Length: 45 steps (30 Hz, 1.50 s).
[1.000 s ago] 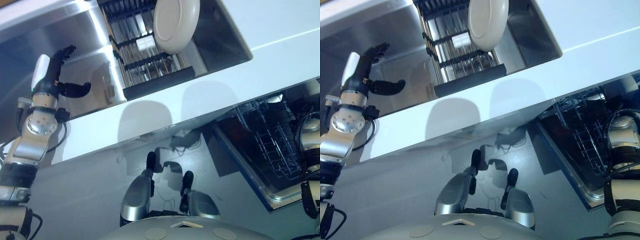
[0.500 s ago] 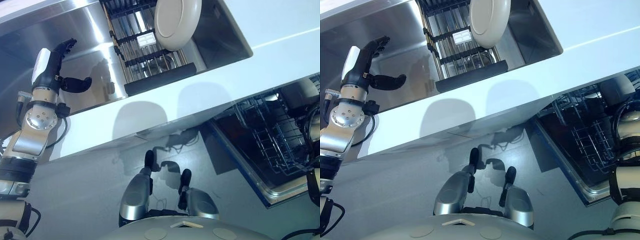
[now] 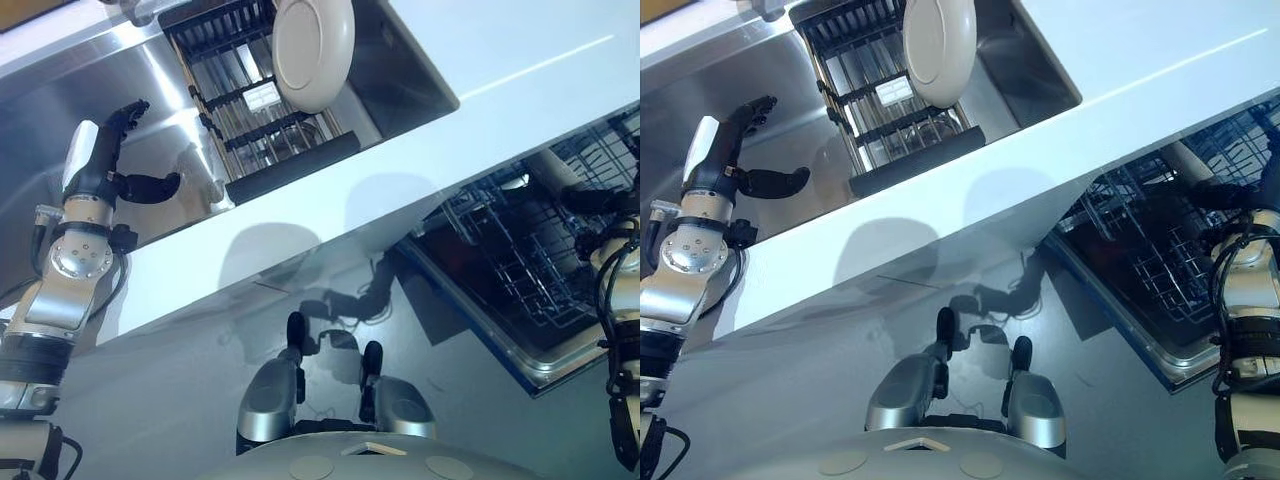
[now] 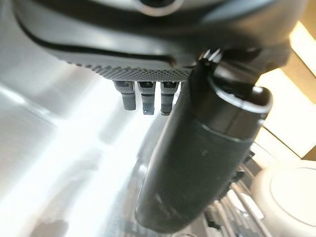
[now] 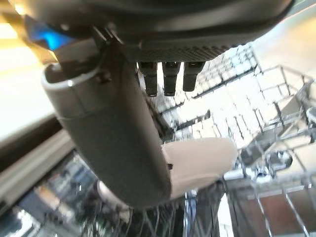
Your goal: Pick up plates and place into dishwasher.
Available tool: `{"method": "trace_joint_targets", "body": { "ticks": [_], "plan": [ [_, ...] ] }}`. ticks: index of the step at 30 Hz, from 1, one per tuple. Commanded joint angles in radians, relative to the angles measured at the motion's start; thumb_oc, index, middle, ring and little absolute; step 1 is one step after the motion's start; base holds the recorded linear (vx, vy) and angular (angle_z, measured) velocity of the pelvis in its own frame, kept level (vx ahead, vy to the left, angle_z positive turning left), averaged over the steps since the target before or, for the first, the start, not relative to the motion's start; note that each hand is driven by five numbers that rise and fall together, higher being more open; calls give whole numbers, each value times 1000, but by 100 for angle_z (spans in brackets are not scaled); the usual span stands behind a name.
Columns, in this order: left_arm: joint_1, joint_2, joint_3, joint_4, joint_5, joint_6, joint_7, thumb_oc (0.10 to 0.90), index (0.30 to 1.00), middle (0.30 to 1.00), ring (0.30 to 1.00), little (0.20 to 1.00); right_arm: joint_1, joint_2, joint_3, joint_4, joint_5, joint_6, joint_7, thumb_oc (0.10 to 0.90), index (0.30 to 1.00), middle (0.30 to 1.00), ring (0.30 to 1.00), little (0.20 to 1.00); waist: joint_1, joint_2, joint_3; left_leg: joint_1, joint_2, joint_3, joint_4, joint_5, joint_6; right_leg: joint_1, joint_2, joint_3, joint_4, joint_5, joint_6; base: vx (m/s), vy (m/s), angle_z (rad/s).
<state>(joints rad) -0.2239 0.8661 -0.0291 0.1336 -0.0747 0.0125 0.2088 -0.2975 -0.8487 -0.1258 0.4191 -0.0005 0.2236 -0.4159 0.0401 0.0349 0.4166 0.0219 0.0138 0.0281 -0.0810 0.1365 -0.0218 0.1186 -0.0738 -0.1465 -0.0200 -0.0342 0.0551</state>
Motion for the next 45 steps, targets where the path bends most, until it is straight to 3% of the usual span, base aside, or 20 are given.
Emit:
{"method": "trace_joint_targets", "body": {
  "ticks": [1, 7, 14, 17, 20, 22, 23, 26, 29, 33, 38, 41, 45],
  "plan": [
    [28, -7, 102, -36, 61, -71, 37, 800, 900, 900, 900, 900, 32, -72, -53, -103, -98, -107, -120, 800, 900, 900, 900, 900, -43, -23, -174, 16, -82, 26, 53, -150, 16, -90, 66, 8, 81, -11, 19, 10, 86, -6],
    [48, -27, 119, -66, 78, -55, 41, 800, 900, 900, 900, 900, 107, -40, -125, -214, -130, -139, -155, 800, 900, 900, 900, 900, -61, -29, -222, 54, -88, 50, 40, -170, 24, -65, 60, 22, 61, -5, 32, -12, 98, -9],
    [17, -48, 125, -73, 125, -65, 52, 800, 900, 900, 900, 900, 145, 42, -127, -358, -74, -262, -65, 800, 900, 900, 900, 900, -87, -35, -268, 80, -89, 75, 41, -186, 26, -53, 49, 46, 53, 0, 45, -22, 104, -12],
    [2, -45, 141, -76, 172, -84, 53, 800, 900, 900, 900, 900, 177, 101, -95, -425, -12, -318, 90, 800, 900, 900, 900, 900, -101, -33, -289, 87, -89, 84, 43, -191, 28, -54, 43, 55, 60, -2, 49, -2, 112, -10],
    [-8, -42, 147, -80, 193, -86, 53, 800, 900, 900, 900, 900, 192, 127, -73, -449, 36, -332, 196, 800, 900, 900, 900, 900, -106, -32, -299, 89, -90, 86, 43, -193, 28, -55, 40, 57, 63, -5, 50, 12, 60, -8],
    [-20, -34, 155, -84, 221, -95, 56, 800, 900, 900, 900, 900, 219, 165, -22, -479, 102, -323, 397, 800, 900, 900, 900, 900, -114, -28, -309, 93, -91, 89, 41, -194, 29, -59, 35, 58, 69, -6, 54, 12, 74, -6],
    [-19, -33, 156, -86, 223, -96, 56, 800, 900, 900, 900, 900, 221, 167, -20, -481, 110, -318, 416, 800, 900, 900, 900, 900, -115, -28, -310, 93, -91, 89, 41, -194, 29, -59, 35, 58, 69, -6, 54, 6, 52, -9],
    [-26, -11, 166, -85, 272, -111, 65, 800, 900, 900, 900, 900, 265, 205, 64, -480, 126, -278, 684, 800, 900, 900, 900, 900, -123, -25, -323, 96, -93, 94, 36, -194, 29, -65, 26, 56, 75, -7, 58, 8, 63, -7],
    [-47, 32, 164, -85, 292, -99, 68, 800, 900, 900, 900, 900, 291, 233, 148, -455, 173, -238, 773, 800, 900, 900, 900, 900, -130, -19, -328, 100, -94, 98, 30, -191, 31, -68, 23, 56, 80, -7, 60, 7, 47, -1],
    [-75, 81, 158, -77, 306, -86, 64, 800, 900, 900, 900, 900, 317, 275, 225, -417, 151, -234, 797, 800, 900, 900, 900, 900, -137, -10, -333, 101, -95, 104, 27, -190, 33, -71, 20, 58, 84, -9, 63, 3, 38, -2],
    [-181, 207, 105, -50, 318, -31, 29, 800, 900, 900, 900, 900, 348, 294, 342, -352, 19, -242, 793, 800, 900, 900, 900, 900, -150, 4, -339, 101, -96, 110, 22, -188, 36, -79, 19, 65, 92, -10, 68, -1, 16, -1],
    [-297, 286, 26, -13, 338, 3, 10, 800, 900, 900, 900, 900, 344, 275, 401, -305, -32, -238, 778, 800, 900, 900, 900, 900, -156, 10, -340, 104, -97, 113, 17, -188, 39, -83, 18, 65, 98, -6, 73, 0, 0, 0],
    [-514, 372, -160, 95, 367, 15, -8, 800, 900, 900, 900, 900, 324, 286, 486, -227, -27, -216, 726, 800, 900, 900, 900, 900, -164, 21, -341, 105, -99, 117, 16, -191, 40, -93, 15, 65, 109, 0, 80, 36, -30, 1]
  ]
}}
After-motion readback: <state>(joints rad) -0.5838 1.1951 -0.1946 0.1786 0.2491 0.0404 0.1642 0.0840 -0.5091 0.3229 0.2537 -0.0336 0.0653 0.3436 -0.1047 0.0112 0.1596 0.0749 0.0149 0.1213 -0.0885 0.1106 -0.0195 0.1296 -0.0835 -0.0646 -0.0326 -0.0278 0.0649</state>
